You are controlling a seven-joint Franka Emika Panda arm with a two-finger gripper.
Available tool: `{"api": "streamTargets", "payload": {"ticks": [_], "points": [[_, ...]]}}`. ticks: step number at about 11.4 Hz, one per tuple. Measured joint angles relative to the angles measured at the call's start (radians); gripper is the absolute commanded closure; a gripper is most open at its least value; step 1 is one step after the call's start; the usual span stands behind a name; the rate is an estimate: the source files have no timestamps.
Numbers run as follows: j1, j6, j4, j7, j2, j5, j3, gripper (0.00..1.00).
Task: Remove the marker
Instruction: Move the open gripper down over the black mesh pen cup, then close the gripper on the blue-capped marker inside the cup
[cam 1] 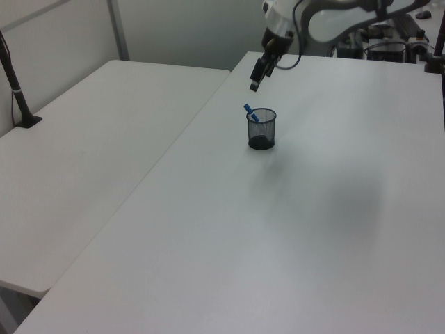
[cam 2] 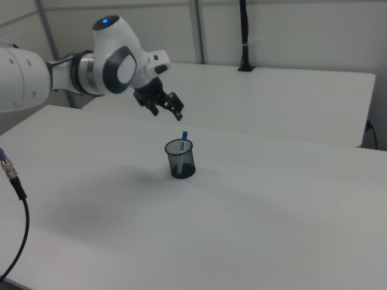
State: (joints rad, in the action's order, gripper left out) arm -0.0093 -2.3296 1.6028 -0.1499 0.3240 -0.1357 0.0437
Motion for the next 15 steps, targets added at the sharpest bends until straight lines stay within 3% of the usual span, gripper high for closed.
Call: {"api": "streamTargets", "payload": {"ticks": [2, 5, 7, 10, 15], "points": [[-0.014, -0.090, -0.001, -0.042, 0.053, -0.063, 0.000, 0.16], [-0.027, -0.168, -0.001, -0.098, 0.116, -0.153, -0.001, 0.24], [-0.030, -0.193, -0.001, -0.111, 0.148, -0.167, -0.002, 0.34], [-0.030, -0.211, -0.002, -0.112, 0.160, -0.172, -0.002, 0.56], [-0.026, -0.212, -0.002, -0.113, 0.170, -0.175, -0.002, 0.75]]}}
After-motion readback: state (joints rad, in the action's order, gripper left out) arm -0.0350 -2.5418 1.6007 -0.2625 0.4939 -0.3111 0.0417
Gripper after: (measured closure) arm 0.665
